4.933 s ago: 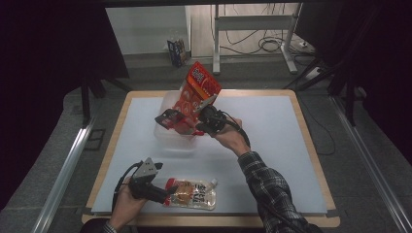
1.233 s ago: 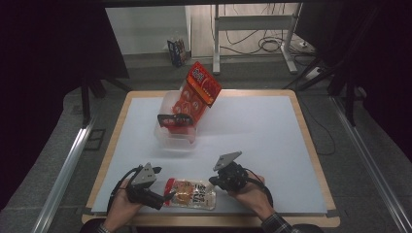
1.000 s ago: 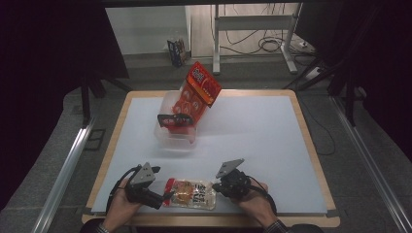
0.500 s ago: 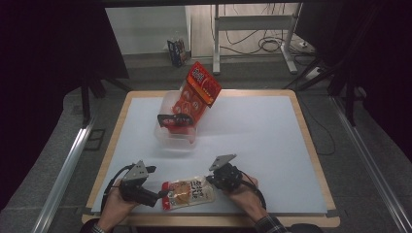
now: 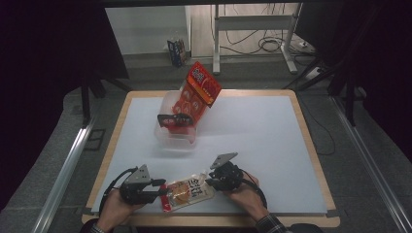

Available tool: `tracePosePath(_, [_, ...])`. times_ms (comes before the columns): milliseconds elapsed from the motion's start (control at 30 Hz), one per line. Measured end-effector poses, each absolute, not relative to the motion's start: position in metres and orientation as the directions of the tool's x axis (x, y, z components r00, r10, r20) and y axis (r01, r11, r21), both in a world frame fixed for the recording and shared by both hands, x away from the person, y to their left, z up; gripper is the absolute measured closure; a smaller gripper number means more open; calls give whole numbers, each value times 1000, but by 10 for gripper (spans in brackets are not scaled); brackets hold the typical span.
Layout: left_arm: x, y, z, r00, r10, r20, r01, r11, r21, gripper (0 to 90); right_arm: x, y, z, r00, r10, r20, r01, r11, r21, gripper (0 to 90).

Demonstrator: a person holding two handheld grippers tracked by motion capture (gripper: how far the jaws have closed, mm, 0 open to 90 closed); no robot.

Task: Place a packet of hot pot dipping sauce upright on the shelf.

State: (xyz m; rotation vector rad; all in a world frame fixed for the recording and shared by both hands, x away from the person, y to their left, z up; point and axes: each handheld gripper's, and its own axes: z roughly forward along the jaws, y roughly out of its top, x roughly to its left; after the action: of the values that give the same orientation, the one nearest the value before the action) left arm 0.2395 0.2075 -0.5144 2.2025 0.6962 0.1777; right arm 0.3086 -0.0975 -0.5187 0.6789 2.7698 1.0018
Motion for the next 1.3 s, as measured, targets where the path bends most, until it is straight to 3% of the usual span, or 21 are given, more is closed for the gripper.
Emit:
tracePosePath(200, [240,205,-521,863,493,-116,408,-541,735,856,298,-103,-516,-886,464,24,372,678,634,521])
tracePosePath(600, [243,197,-538,863,485,-145,438,-572,694,900,291,-108,-511,-884,462,76,388,630,673,277])
tracePosePath(867, [239,194,-542,842,522,-133,460,-569,682,900,292,-105,-518,-851,486,201,491,599,632,230])
tracePosePath(1300, [237,199,-543,828,541,-148,481,-549,684,900,295,-87,-529,-840,439,318,534,567,627,231])
